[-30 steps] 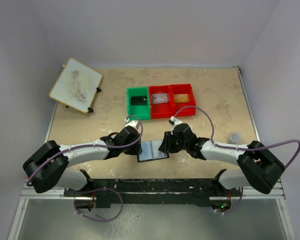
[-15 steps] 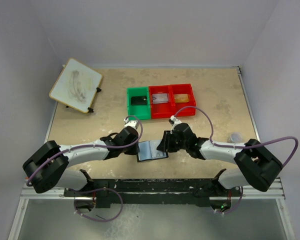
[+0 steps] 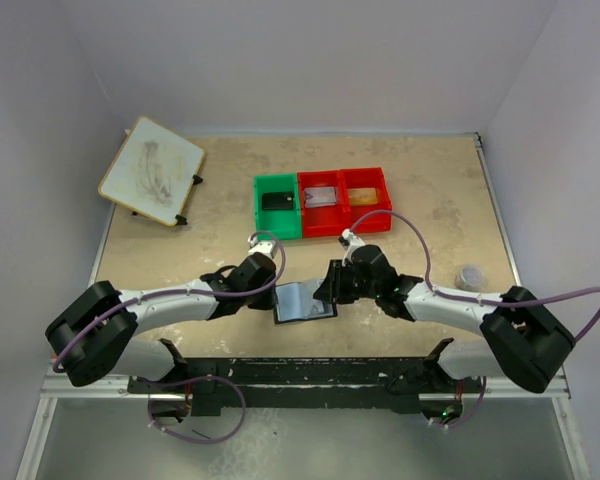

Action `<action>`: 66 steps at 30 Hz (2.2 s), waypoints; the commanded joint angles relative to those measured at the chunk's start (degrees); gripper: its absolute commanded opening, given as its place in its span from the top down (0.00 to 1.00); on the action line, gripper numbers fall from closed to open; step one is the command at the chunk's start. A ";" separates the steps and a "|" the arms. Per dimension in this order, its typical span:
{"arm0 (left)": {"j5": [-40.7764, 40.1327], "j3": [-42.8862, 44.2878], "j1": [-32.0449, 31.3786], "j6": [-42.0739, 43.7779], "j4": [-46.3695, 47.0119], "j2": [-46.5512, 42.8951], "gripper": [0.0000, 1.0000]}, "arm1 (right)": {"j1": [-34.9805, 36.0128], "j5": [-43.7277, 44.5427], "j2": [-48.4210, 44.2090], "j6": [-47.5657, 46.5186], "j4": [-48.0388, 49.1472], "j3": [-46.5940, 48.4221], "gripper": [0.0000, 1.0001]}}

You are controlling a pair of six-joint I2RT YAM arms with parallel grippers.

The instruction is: Take the credit cards out of the card holder

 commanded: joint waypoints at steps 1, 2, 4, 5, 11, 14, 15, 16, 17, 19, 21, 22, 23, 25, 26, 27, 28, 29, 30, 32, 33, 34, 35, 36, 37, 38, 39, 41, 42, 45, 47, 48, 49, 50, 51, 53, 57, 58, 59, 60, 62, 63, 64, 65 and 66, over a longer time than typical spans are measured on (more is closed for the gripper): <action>1.71 0.25 -0.18 -0.29 2.22 -0.39 0.88 | 0.59 -2.64 -1.24 0.68 2.98 1.44 0.71; 1.66 0.21 -0.18 -0.25 2.18 -0.39 0.89 | 0.59 -2.17 -1.24 0.68 2.50 1.60 0.72; 1.63 0.20 -0.18 -0.28 2.04 -0.48 0.89 | 0.59 -0.17 -1.29 0.66 -0.31 2.47 0.71; 1.66 0.20 -0.18 -0.28 2.02 -0.49 0.90 | 0.59 0.87 -1.37 0.44 -2.00 2.80 0.71; 1.66 0.31 -0.18 -0.28 2.02 -0.74 0.95 | 0.59 2.04 -3.07 -0.28 -2.81 2.85 0.78; 1.66 0.37 -0.16 -0.28 1.98 -0.66 0.95 | 0.59 -1.73 -3.01 -0.29 0.46 2.41 0.79; 1.66 0.44 -0.15 -0.28 1.99 -0.61 0.96 | 0.59 -3.19 -2.88 -0.21 1.34 2.38 0.78; 1.66 0.40 -0.18 -0.21 2.00 -0.65 0.96 | 0.59 -4.09 -2.60 -0.19 1.82 2.34 0.78; 1.65 0.44 -0.18 -0.20 1.98 -0.66 0.96 | 0.59 -4.23 -2.31 -0.08 1.63 2.54 0.77; 1.64 0.46 -0.18 -0.19 1.95 -0.61 0.96 | 0.59 -3.25 -2.39 0.18 0.92 2.59 0.74; 1.62 0.47 -0.18 -0.19 1.91 -0.66 0.97 | 0.59 -3.51 -3.07 0.23 1.81 1.92 0.71; 1.63 0.49 -0.17 -0.18 1.83 -0.66 0.97 | 0.59 -3.69 -3.23 0.19 1.90 1.88 0.70; 1.66 0.47 -0.18 -0.19 1.82 -0.66 0.97 | 0.59 -4.29 -3.19 0.06 2.21 1.93 0.69; 1.60 0.46 -0.18 -0.25 1.95 -0.61 0.97 | 0.59 -5.99 -2.38 -0.30 2.93 2.21 0.68; 1.66 0.46 -0.18 -0.28 1.99 -0.61 0.97 | 0.59 -7.18 -1.39 -0.55 3.72 2.33 0.68; 1.63 0.51 -0.18 -0.27 2.07 -0.57 0.97 | 0.59 -8.36 -0.60 -0.69 4.58 2.37 0.68; 1.70 0.61 -0.18 -0.27 2.08 -0.53 0.97 | 0.59 -9.23 -0.02 -0.65 5.30 2.37 0.68; 1.75 0.71 -0.17 -0.24 2.01 -0.50 0.97 | 0.59 -9.74 0.48 -0.53 5.98 2.44 0.68; 1.75 0.80 -0.18 -0.17 1.93 -0.47 0.98 | 0.59 -10.10 0.70 -0.28 6.66 2.26 0.68; 1.73 0.97 -0.14 -0.08 1.68 -0.50 0.98 | 0.59 -10.92 0.90 -0.14 8.00 2.22 0.68; 1.64 0.99 -0.12 -0.07 1.57 -0.48 0.98 | 0.59 -11.11 1.06 -0.09 8.29 2.32 0.68; 1.64 0.99 -0.18 -0.04 1.48 -0.48 0.98 | 0.59 -11.33 1.31 -0.09 8.49 2.56 0.68; 1.66 0.99 -0.18 -0.06 1.47 -0.48 0.98 | 0.59 -11.64 1.69 -0.25 8.59 2.81 0.68; 1.66 0.99 -0.18 -0.05 1.49 -0.47 0.98 | 0.62 -11.71 2.05 -0.36 8.56 2.97 0.68; 1.64 0.99 -0.18 -0.05 1.55 -0.52 0.98 | 0.60 -11.68 2.42 -0.40 8.57 3.17 0.68; 1.62 0.99 -0.16 -0.10 1.56 -0.43 0.98 | 0.60 -11.64 2.78 -0.49 8.59 3.21 0.67; 1.60 1.04 -0.18 -0.11 1.56 -0.43 0.98 | 0.59 -11.63 3.17 -0.58 8.50 3.29 0.67; 1.54 1.08 -0.18 -0.06 1.47 -0.48 0.98 | 0.62 -11.35 3.77 -0.98 8.00 3.63 0.67; 1.57 1.11 -0.14 -0.02 1.39 -0.48 0.98 | 0.62 -10.92 3.89 -1.07 7.54 3.83 0.67; 0.79 1.03 -0.18 -0.08 0.93 -0.87 0.99 | 0.62 -7.69 2.82 -1.75 4.93 4.58 0.67; -0.06 0.91 -0.18 -0.23 0.42 -1.51 0.99 | 0.64 -4.39 1.38 -2.39 2.16 5.19 0.66; -0.62 0.86 -0.14 -0.28 0.02 -2.02 0.98 | 0.69 -2.69 0.44 -2.53 0.97 5.43 0.65; -1.28 0.82 -0.11 -0.35 -0.32 -2.66 0.98 | 0.68 -1.08 -0.90 -2.61 -0.03 5.40 0.63; -1.87 0.70 -0.17 -0.44 -0.70 -3.34 0.97 | 0.62 0.65 -2.03 -2.59 -0.91 5.32 0.61; -2.56 0.54 -0.18 -0.58 -0.99 -4.18 0.95 | 0.60 1.99 -3.01 -2.38 -1.66 5.10 0.59; -3.93 0.15 -0.18 -0.91 -1.23 -6.07 0.93 | 0.59 2.64 -5.24 -0.66 -2.54 3.89 0.55; -6.29 -0.68 -0.18 -1.88 -1.39 -11.05 0.82 | 0.59 7.33 -9.75 4.13 -0.26 0.31 0.47; -6.41 -0.82 -0.18 -2.11 -1.00 -12.22 0.80 | 0.59 8.26 -10.63 5.95 0.11 -0.64 0.45; -5.97 -1.04 -0.18 -2.42 -0.31 -13.24 0.78 | 0.59 9.04 -11.32 6.97 0.43 -1.44 0.44; -4.85 -1.23 -0.16 -2.86 0.99 -14.11 0.75 | 0.59 9.49 -11.87 7.91 1.03 -2.47 0.44; -1.61 -1.30 -0.18 -3.62 4.39 -14.88 0.69 | 0.59 9.58 -12.54 9.76 2.73 -3.79 0.44; -0.43 -1.11 -0.18 -3.98 6.01 -14.52 0.68 | 0.59 8.90 -12.62 10.04 4.38 -4.67 0.44; 0.80 -0.82 -0.18 -4.39 7.18 -13.84 0.67 | 0.59 8.22 -12.59 10.29 5.81 -5.27 0.45; 2.18 -0.75 -0.17 -4.79 9.10 -12.93 0.67 | 0.59 7.22 -12.42 10.53 7.43 -5.89 0.46; 3.41 -0.72 -0.18 -5.19 10.71 -11.82 0.67 | 0.59 6.20 -12.07 10.63 9.04 -6.37 0.47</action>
